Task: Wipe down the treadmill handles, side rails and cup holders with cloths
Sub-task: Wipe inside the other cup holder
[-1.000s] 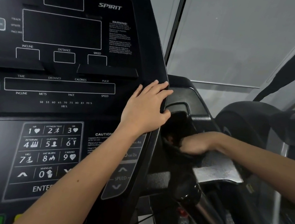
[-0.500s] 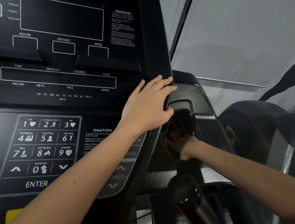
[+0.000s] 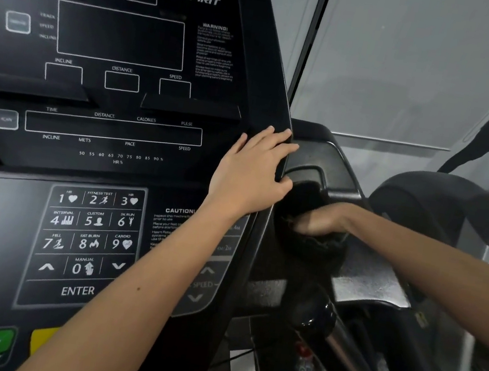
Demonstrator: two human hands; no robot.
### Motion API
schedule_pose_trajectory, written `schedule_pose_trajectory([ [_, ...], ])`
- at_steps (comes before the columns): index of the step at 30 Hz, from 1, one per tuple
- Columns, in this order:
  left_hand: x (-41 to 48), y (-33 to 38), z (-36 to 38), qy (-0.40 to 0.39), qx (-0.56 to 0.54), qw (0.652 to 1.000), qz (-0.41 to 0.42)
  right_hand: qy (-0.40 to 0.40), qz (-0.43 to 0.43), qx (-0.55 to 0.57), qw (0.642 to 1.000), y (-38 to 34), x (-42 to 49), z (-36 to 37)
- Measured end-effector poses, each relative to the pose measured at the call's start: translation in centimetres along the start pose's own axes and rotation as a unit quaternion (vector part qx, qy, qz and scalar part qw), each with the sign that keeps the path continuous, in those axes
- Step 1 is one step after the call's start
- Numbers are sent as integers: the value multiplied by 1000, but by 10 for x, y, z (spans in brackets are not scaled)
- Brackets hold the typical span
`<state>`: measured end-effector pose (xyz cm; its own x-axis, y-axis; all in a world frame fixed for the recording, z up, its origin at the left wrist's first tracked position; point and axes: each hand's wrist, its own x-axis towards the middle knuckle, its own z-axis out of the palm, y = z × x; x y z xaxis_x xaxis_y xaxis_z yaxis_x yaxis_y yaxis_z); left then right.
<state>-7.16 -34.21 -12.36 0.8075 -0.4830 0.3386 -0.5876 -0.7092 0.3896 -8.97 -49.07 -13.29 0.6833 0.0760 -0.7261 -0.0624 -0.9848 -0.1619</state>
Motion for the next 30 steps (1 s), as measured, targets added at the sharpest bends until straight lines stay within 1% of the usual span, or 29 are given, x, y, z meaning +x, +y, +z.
schedule_pose_trajectory([
  [2, 0, 1, 1, 0, 1, 1000, -1, -7, -7, 51, 999, 8, -1, 4],
  [4, 1, 1, 2, 4, 1, 1000, 0, -14, -7, 51, 999, 10, 1, 10],
  [7, 2, 0, 3, 9, -1, 1000, -2, -24, 5, -20, 1000, 9, 7, 20],
  [9, 1, 0, 3, 8, 0, 1000, -1, -40, 7, -69, 997, 6, 11, 24],
  [11, 1, 0, 3, 6, 2, 1000, -1, -40, 9, -124, 991, 2, 16, 27],
  [15, 1, 0, 2, 3, 3, 1000, 0, -14, 46, -195, 980, 0, 24, 34],
  [18, 1, 0, 2, 0, 5, 1000, 2, 41, 69, -260, 962, -6, 30, 37],
  [20, 1, -1, 2, -3, 4, 1000, 2, 81, 80, -271, 956, -14, 29, 35],
  [21, 1, -1, 1, -4, 4, 1000, 2, 90, 80, -255, 959, -19, 26, 33],
  [22, 1, -1, 1, -4, 4, 1000, 2, 82, 76, -230, 967, -22, 23, 29],
  [24, 1, -1, 1, -3, 2, 1000, 3, 49, 61, -144, 986, -26, 13, 21],
  [26, 1, -1, 1, 0, -1, 1000, 2, 45, 56, -23, 997, -24, 0, 13],
  [27, 0, -1, 2, 2, -3, 1000, 0, 47, 47, 60, 996, -19, -4, 11],
  [28, 0, -1, 3, 4, -4, 1000, 0, 47, 20, 137, 989, -11, -6, 14],
  [29, 0, 0, 3, 6, -3, 1000, 1, 52, -1, 224, 973, -4, -6, 18],
  [30, 1, 0, 3, 9, -2, 1000, 2, 63, -12, 306, 950, 1, -5, 24],
])
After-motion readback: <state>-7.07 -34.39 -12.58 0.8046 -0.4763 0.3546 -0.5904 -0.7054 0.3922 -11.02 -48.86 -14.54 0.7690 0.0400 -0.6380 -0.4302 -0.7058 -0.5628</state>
